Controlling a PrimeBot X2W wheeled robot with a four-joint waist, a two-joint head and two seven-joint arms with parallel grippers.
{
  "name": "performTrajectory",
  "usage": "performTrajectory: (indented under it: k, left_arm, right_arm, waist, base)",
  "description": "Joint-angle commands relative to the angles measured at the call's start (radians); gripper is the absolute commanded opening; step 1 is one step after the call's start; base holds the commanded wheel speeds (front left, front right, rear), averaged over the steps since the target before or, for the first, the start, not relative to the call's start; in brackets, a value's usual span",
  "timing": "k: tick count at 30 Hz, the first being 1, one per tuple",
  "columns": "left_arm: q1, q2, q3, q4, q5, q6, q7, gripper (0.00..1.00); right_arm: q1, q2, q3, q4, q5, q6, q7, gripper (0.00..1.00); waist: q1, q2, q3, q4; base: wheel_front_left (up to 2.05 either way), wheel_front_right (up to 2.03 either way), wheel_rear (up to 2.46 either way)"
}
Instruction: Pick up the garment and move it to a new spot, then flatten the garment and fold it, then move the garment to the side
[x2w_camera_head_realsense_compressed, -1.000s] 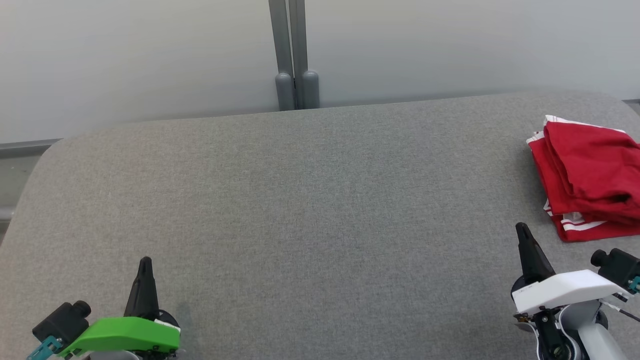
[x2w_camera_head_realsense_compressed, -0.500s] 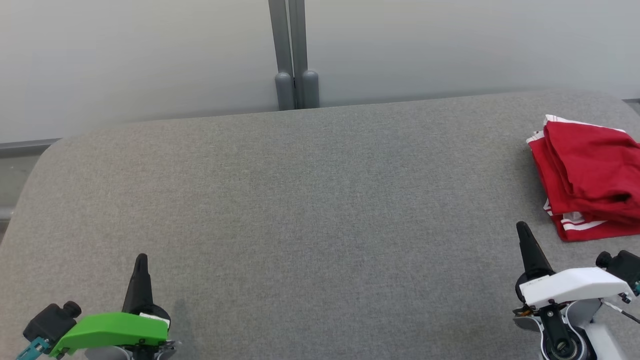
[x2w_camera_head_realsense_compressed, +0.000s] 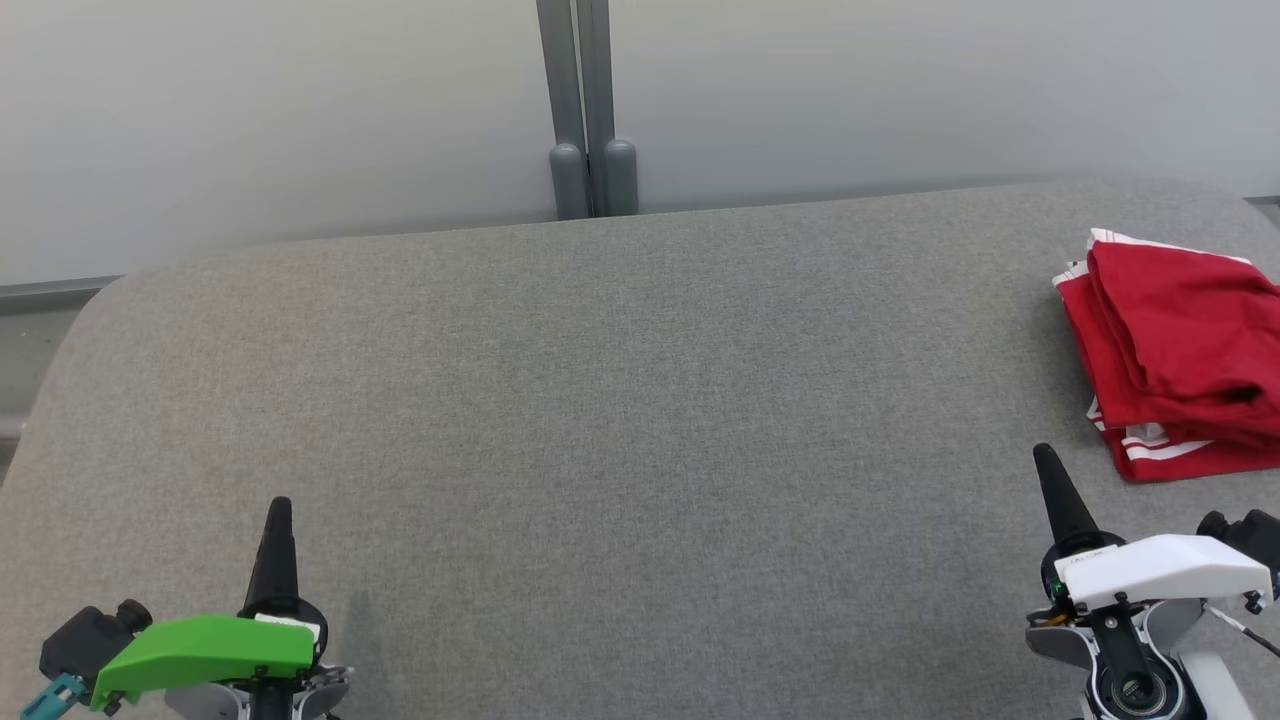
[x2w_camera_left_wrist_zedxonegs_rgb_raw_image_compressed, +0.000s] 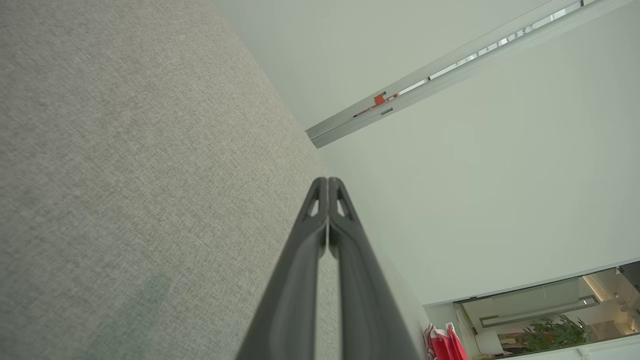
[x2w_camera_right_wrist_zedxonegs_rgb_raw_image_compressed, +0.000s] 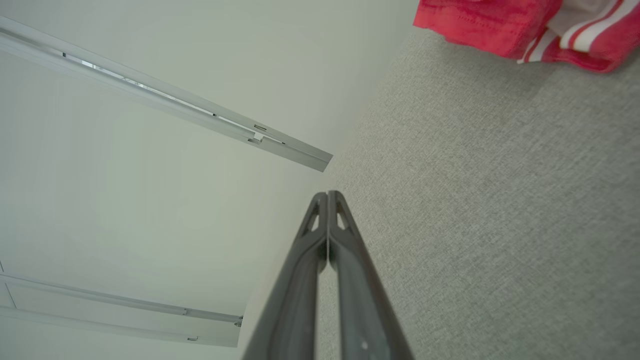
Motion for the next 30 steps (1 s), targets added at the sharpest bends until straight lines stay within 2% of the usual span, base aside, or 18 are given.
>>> performTrajectory:
  k: [1,30]
  left_arm:
    - [-0.027,0.004,0.007,-0.012,-0.032,-0.005,0.006,0.0]
    - [-0.046,0.005,0.029,-0.014,-0.281,-0.011,0.073,0.0]
  right_arm:
    - [-0.022,0.001,-0.008,-0.012,0.027,0.0,0.008,0.0]
    - [-0.024,0.029,-0.047,-0.015,0.258,0.0,0.076,0.0]
  waist:
    - [0.0,0.0,0.0,0.0]
    - [0.0,0.0,0.003,-0.001]
  base:
    - [0.0,0.0,0.0]
    - [0.0,0.0,0.0]
